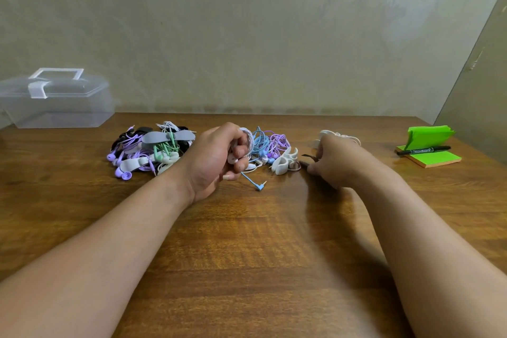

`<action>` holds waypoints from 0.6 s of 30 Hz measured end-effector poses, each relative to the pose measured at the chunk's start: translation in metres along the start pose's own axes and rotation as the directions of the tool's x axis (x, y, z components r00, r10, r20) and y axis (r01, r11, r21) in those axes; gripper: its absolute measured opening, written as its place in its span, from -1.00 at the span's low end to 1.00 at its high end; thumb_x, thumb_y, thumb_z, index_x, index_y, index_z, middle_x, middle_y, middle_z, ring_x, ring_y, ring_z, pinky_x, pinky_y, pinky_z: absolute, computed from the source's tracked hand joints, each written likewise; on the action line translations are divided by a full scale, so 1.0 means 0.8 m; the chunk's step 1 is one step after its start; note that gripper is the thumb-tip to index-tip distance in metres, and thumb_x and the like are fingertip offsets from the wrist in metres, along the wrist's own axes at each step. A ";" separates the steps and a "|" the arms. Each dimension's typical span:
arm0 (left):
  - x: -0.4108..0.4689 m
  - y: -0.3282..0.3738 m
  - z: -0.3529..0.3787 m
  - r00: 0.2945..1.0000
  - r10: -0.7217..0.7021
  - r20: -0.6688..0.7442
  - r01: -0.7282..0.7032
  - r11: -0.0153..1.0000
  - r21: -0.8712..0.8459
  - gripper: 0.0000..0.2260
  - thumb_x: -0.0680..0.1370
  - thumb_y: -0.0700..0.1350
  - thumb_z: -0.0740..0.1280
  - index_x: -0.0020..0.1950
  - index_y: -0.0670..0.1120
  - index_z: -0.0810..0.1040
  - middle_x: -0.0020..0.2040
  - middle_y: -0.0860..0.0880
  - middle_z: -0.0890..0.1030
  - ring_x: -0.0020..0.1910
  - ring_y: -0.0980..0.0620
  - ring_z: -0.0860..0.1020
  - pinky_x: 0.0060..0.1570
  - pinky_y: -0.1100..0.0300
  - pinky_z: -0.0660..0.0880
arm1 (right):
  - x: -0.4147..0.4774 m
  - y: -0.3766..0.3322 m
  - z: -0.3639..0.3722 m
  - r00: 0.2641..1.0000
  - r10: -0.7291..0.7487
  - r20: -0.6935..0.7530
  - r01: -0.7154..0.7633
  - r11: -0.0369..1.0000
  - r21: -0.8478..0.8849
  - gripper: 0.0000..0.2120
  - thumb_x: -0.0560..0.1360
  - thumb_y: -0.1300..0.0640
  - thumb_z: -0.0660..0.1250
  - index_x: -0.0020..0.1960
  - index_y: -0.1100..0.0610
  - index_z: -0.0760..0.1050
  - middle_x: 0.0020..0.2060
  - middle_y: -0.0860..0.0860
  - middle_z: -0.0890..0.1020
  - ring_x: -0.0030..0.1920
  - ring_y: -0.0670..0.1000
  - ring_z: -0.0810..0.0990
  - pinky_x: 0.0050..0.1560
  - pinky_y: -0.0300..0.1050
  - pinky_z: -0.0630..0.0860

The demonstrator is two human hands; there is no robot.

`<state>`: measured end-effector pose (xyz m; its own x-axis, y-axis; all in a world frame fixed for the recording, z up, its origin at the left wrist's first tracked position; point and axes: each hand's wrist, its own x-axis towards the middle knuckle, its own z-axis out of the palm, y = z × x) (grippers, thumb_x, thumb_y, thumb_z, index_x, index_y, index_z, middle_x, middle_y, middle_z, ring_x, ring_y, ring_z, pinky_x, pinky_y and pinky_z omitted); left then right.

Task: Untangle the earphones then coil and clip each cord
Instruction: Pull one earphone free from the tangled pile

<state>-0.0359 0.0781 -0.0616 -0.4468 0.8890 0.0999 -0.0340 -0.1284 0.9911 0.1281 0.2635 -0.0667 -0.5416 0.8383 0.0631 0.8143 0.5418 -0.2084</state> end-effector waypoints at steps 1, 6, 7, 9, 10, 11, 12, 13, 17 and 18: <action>0.000 0.000 0.000 1.000 0.000 -0.006 0.000 1.000 -0.014 -0.80 0.62 -0.17 0.12 -0.20 -0.08 0.38 -0.34 -0.02 0.35 -0.40 -0.01 0.34 -0.48 0.20 0.11 | -0.004 -0.001 -0.003 1.000 -0.013 -0.003 0.013 1.000 0.017 -0.75 0.51 -0.05 0.48 0.04 0.11 0.59 -0.22 0.01 0.63 -0.17 0.07 0.62 -0.08 -0.05 0.60; 0.001 0.000 0.002 0.999 0.026 -0.040 -0.028 0.997 -0.066 -0.78 0.63 -0.17 0.09 -0.20 -0.07 0.38 -0.34 -0.02 0.35 -0.38 0.00 0.31 -0.45 0.16 0.12 | -0.039 -0.027 -0.040 0.985 -0.084 -0.149 0.169 0.607 0.777 -0.87 0.60 0.11 0.44 -0.03 0.16 0.57 -0.24 0.03 0.65 -0.33 -0.01 0.59 -0.36 -0.14 0.42; 0.001 0.000 0.004 0.999 0.036 -0.040 -0.039 0.996 -0.075 -0.78 0.63 -0.17 0.09 -0.20 -0.07 0.37 -0.34 -0.03 0.34 -0.39 -0.01 0.30 -0.45 0.17 0.13 | -0.049 -0.039 -0.042 0.985 -0.153 -0.073 0.131 0.414 0.901 -0.87 0.60 0.14 0.43 -0.04 0.17 0.54 -0.24 0.09 0.64 -0.36 0.00 0.56 -0.37 -0.14 0.39; 0.002 0.000 0.002 0.996 0.072 -0.051 -0.075 0.995 -0.061 -0.77 0.63 -0.18 0.09 -0.22 -0.06 0.36 -0.35 -0.03 0.32 -0.39 -0.02 0.31 -0.46 0.19 0.16 | -0.065 -0.067 -0.034 0.941 -0.332 0.062 0.018 0.231 0.973 -0.87 0.61 0.16 0.40 -0.08 0.18 0.52 -0.32 0.07 0.58 -0.39 0.00 0.49 -0.36 -0.12 0.30; 0.001 0.001 0.002 0.995 0.085 -0.058 -0.088 0.995 -0.046 -0.76 0.64 -0.17 0.09 -0.23 -0.07 0.36 -0.36 -0.03 0.32 -0.39 -0.02 0.33 -0.44 0.18 0.18 | -0.073 -0.078 -0.030 0.912 -0.393 0.116 -0.029 0.220 0.975 -0.84 0.62 0.17 0.38 -0.12 0.17 0.52 -0.37 0.04 0.55 -0.41 -0.02 0.45 -0.38 -0.14 0.26; 0.001 0.001 0.002 0.994 0.094 -0.064 -0.096 0.995 -0.030 -0.75 0.65 -0.17 0.09 -0.22 -0.07 0.36 -0.37 -0.03 0.33 -0.39 -0.02 0.35 -0.43 0.17 0.19 | -0.078 -0.085 -0.028 0.887 -0.433 0.159 -0.070 0.214 0.974 -0.81 0.63 0.17 0.36 -0.16 0.16 0.51 -0.41 0.01 0.52 -0.43 -0.04 0.41 -0.41 -0.18 0.22; 0.001 0.001 0.001 0.993 0.100 -0.070 -0.101 0.995 -0.022 -0.76 0.65 -0.16 0.09 -0.22 -0.07 0.36 -0.37 -0.03 0.33 -0.39 -0.02 0.37 -0.41 0.15 0.19 | -0.082 -0.089 -0.027 0.870 -0.456 0.189 -0.108 0.199 0.974 -0.77 0.64 0.16 0.34 -0.19 0.14 0.52 -0.42 0.00 0.50 -0.45 -0.06 0.38 -0.44 -0.21 0.18; 0.002 0.001 0.000 0.992 0.103 -0.076 -0.104 0.994 -0.021 -0.76 0.66 -0.16 0.09 -0.21 -0.07 0.36 -0.37 -0.02 0.33 -0.39 -0.02 0.37 -0.40 0.14 0.19 | -0.083 -0.089 -0.027 0.858 -0.468 0.212 -0.144 0.178 0.974 -0.75 0.65 0.16 0.33 -0.21 0.14 0.53 -0.43 0.00 0.48 -0.47 -0.07 0.36 -0.47 -0.24 0.15; 0.003 0.000 -0.003 0.990 0.120 -0.079 -0.121 0.993 -0.004 -0.80 0.60 -0.15 0.11 -0.22 -0.04 0.36 -0.36 -0.01 0.32 -0.40 0.01 0.35 -0.41 0.16 0.22 | -0.080 -0.082 -0.032 0.856 -0.442 0.269 -0.242 0.117 0.963 -0.80 0.65 0.16 0.31 -0.14 0.19 0.52 -0.39 0.02 0.44 -0.51 -0.11 0.32 -0.47 -0.26 0.08; 0.002 0.000 -0.003 0.989 0.126 -0.072 -0.126 0.992 -0.005 -0.82 0.58 -0.14 0.12 -0.23 -0.05 0.36 -0.36 -0.01 0.31 -0.41 0.01 0.35 -0.42 0.16 0.22 | -0.079 -0.082 -0.032 0.858 -0.432 0.276 -0.250 0.118 0.961 -0.81 0.65 0.16 0.31 -0.13 0.20 0.51 -0.38 0.03 0.44 -0.51 -0.11 0.32 -0.47 -0.26 0.08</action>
<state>-0.0390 0.0788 -0.0615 -0.5105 0.8320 0.2170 0.0186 -0.2416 0.9702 0.1140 0.1764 -0.0319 -0.8745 0.4685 -0.1254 0.0304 -0.2051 -0.9783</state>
